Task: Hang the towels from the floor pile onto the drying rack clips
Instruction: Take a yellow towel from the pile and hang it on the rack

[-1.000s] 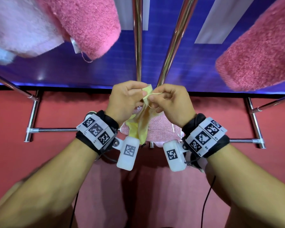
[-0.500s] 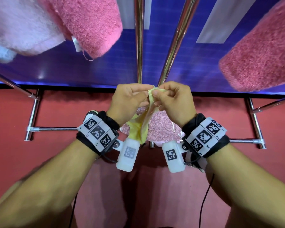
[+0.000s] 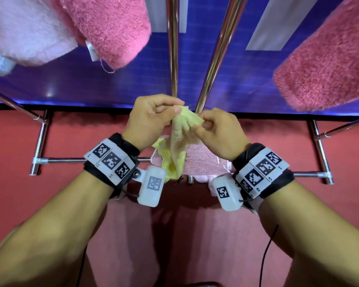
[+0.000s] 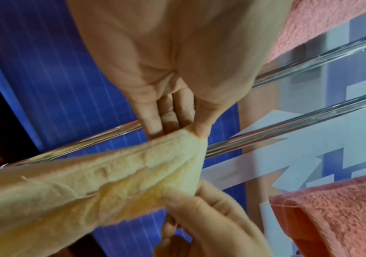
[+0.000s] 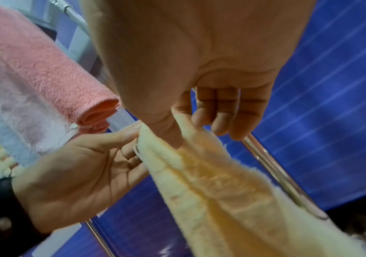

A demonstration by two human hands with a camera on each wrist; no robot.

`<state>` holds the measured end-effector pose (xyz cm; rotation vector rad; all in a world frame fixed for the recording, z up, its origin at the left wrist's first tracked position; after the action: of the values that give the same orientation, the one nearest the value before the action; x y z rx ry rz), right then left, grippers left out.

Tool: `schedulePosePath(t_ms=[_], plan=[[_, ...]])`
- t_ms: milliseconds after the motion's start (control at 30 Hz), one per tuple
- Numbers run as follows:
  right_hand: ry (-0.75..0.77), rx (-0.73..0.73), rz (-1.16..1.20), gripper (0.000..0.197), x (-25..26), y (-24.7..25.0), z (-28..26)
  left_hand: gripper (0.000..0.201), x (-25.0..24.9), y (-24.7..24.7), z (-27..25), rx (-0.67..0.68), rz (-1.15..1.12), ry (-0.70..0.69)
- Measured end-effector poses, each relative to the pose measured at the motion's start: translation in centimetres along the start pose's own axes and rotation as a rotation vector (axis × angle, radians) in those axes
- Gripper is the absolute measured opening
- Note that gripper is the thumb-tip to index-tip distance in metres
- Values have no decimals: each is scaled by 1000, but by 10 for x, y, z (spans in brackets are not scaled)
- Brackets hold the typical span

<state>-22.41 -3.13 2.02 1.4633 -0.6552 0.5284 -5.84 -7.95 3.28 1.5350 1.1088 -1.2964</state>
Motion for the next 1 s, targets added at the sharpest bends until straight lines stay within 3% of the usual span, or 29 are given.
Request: schedulePosePath(t_ms=[167,367,633,733,833,967,1000], plan=[[51,179,-294,23,-22,-8,-9,15,0,15,5,-67,-68,-10],[-4,-80,-347,25,-25,21,-5,17,11,46,14,-274,-34,26],[-89,-353,19,14,-23,41,-4,11,18,51,17,-385,72,-18],[-169,-419,222,29,-32,43,-3,14,19,49,18,-381,70,-28],[-189,-400,236,35,-37,43,-1,12,18,46,16,-382,69,-40],[-198,-289,267,6,-36,36,2,12,18,47,18,-406,80,-46],[-209,-274,296,10,-35,35,3,10,18,47,18,-415,79,-49]])
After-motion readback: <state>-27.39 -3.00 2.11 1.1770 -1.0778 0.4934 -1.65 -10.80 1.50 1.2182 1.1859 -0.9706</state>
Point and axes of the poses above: each hand's wrist, its own z-axis towards the middle knuckle, its own y-axis out of the back of the hand, x = y × z, the point moved 6 cm from there along z, towards the middle knuckle, and after that the axes turned 4 degrees about -x, right-handed, at the moved point
